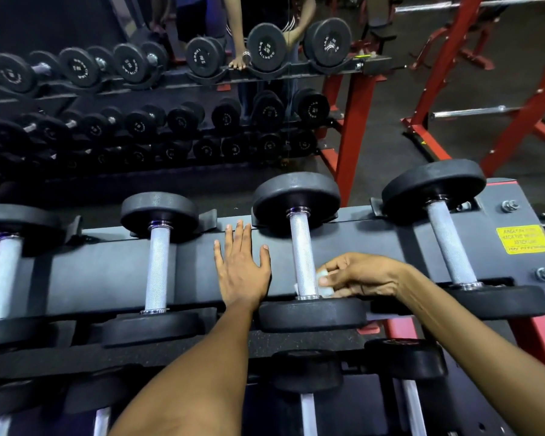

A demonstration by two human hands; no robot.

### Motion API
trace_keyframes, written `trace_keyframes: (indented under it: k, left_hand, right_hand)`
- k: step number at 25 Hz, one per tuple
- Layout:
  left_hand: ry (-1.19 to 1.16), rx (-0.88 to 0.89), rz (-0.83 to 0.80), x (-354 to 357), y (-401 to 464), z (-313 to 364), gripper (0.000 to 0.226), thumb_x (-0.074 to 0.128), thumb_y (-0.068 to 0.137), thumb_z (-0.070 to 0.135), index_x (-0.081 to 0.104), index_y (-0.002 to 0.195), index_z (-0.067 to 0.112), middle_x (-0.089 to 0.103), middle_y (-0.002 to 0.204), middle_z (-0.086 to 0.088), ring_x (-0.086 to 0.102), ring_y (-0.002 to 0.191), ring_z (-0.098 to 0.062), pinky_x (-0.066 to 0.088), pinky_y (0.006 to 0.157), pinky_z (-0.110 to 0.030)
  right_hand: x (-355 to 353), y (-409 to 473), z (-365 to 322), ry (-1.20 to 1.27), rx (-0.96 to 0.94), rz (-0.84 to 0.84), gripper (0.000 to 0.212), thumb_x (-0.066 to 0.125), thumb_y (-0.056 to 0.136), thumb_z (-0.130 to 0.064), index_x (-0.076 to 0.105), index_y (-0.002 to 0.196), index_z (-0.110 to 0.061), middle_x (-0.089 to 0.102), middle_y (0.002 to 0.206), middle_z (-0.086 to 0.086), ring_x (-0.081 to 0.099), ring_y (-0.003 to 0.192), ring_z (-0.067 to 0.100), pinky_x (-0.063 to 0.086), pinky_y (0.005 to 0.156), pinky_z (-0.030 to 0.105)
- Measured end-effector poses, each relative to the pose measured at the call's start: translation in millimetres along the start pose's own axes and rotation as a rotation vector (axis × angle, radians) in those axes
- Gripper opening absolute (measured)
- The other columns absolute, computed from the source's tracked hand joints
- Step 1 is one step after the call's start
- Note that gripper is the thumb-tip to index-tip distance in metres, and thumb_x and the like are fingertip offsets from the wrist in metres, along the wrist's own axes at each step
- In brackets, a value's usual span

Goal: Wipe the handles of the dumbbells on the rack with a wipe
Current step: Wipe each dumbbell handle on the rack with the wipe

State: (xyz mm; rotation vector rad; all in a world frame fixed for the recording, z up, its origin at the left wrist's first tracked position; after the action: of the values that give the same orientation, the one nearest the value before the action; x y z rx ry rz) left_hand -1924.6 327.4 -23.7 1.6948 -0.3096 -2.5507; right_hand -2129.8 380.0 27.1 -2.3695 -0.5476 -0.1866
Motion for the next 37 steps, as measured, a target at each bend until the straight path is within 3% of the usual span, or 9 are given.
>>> trace_keyframes:
  k: [2, 5, 9, 14, 18, 23, 28, 33, 37]
  left_hand:
    - [0.018, -0.002, -0.004, 0.6, 1.1, 0.6, 0.068, 0.02, 0.093, 0.05, 0.021, 0.154, 0.02, 0.011, 0.162, 0.004, -0.004, 0.149, -0.011, -0.011, 0.12, -0.037]
    - [0.062, 0.001, 0.006, 1.5, -0.2, 0.4, 0.07, 0.013, 0.091, 0.053, 0.017, 0.154, 0.021, 0.002, 0.163, 0.005, -0.011, 0.149, -0.014, -0.011, 0.12, -0.038]
    - [0.069, -0.006, -0.011, 1.5, 0.5, 0.0, 0.072, 0.009, 0.09, 0.054, 0.015, 0.155, 0.022, 0.003, 0.163, 0.005, -0.011, 0.149, -0.015, -0.009, 0.121, -0.04]
    - [0.03, -0.02, -0.021, -1.7, -0.3, 1.9, 0.068, 0.016, 0.093, 0.051, 0.014, 0.155, 0.023, 0.006, 0.162, 0.006, -0.01, 0.149, -0.013, -0.01, 0.12, -0.038]
    - [0.02, -0.02, -0.011, -1.6, 0.2, 0.4, 0.062, 0.028, 0.099, 0.047, 0.015, 0.155, 0.023, 0.008, 0.162, 0.006, -0.009, 0.149, -0.012, -0.011, 0.12, -0.037]
    - [0.007, -0.023, 0.01, -1.0, 0.5, 0.6, 0.064, 0.024, 0.096, 0.049, 0.018, 0.154, 0.023, 0.012, 0.162, 0.006, -0.006, 0.149, -0.013, -0.012, 0.12, -0.035]
    - [0.001, -0.016, 0.016, -1.2, 2.6, 0.2, 0.066, 0.022, 0.094, 0.049, 0.019, 0.154, 0.023, 0.012, 0.162, 0.006, -0.006, 0.149, -0.012, -0.014, 0.119, -0.034]
    - [-0.018, -0.02, 0.019, -1.1, 0.2, 0.0, 0.063, 0.029, 0.096, 0.046, 0.021, 0.154, 0.022, 0.015, 0.162, 0.006, -0.005, 0.149, -0.013, -0.012, 0.12, -0.035]
    - [-0.001, -0.013, 0.027, 0.6, 1.6, -0.4, 0.065, 0.025, 0.094, 0.048, 0.022, 0.154, 0.022, 0.015, 0.162, 0.005, -0.004, 0.149, -0.013, -0.012, 0.12, -0.035]
  right_hand:
    - [3.7, 3.4, -31.6, 0.08, -0.087, 0.171, 0.012, 0.048, 0.087, 0.012, 0.06, 0.089, 0.008, 0.071, 0.073, 0.007, 0.069, 0.065, 0.01, 0.058, 0.074, 0.031]
    - [7.2, 5.7, -57.8, 0.202, -0.272, 0.401, 0.028, 0.038, 0.091, 0.016, 0.053, 0.073, -0.001, 0.064, 0.06, 0.005, 0.063, 0.053, 0.006, 0.055, 0.08, 0.036]
    - [11.0, -7.1, -16.4, -0.162, 0.064, 0.119, 0.023, 0.044, 0.087, 0.014, 0.06, 0.091, 0.0, 0.051, 0.083, 0.014, 0.054, 0.063, 0.011, 0.057, 0.061, 0.024]
    - [17.3, 18.2, -56.4, 0.137, -0.207, 0.376, 0.029, 0.032, 0.085, 0.018, 0.058, 0.088, 0.005, 0.069, 0.068, 0.008, 0.065, 0.056, 0.01, 0.057, 0.057, 0.023]
    - [21.3, -15.3, -16.9, -0.179, 0.022, 0.225, 0.027, 0.04, 0.087, 0.016, 0.062, 0.091, 0.001, 0.063, 0.07, 0.006, 0.06, 0.053, 0.006, 0.054, 0.053, 0.018]
    - [23.6, -6.2, -51.6, -0.272, -0.54, 0.712, 0.022, 0.056, 0.082, 0.012, 0.069, 0.09, -0.003, 0.067, 0.078, 0.003, 0.059, 0.064, 0.003, 0.05, 0.066, 0.021]
    - [34.6, -31.0, -22.8, -0.733, -0.251, 0.31, 0.019, 0.067, 0.075, 0.007, 0.07, 0.074, -0.012, 0.065, 0.062, -0.005, 0.053, 0.059, 0.0, 0.042, 0.064, 0.017]
    - [32.1, -2.7, -55.3, -0.703, -0.645, 0.869, 0.018, 0.068, 0.076, 0.0, 0.073, 0.085, -0.014, 0.068, 0.083, -0.003, 0.058, 0.078, 0.003, 0.04, 0.069, 0.009]
    - [37.8, -32.4, -29.0, -1.017, -0.322, 0.323, 0.021, 0.068, 0.074, 0.002, 0.075, 0.085, -0.015, 0.066, 0.072, -0.005, 0.053, 0.061, -0.005, 0.04, 0.061, 0.014]
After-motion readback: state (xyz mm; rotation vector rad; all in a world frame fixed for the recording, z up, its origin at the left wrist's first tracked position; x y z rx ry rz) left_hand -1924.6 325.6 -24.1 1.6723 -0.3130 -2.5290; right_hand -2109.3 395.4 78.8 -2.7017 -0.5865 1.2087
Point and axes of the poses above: each hand's wrist, its own y-axis towards the middle knuckle, its own x-axis out of the palm, z = x × y, the point moved 1 cm from there along y, towards the middle knuckle
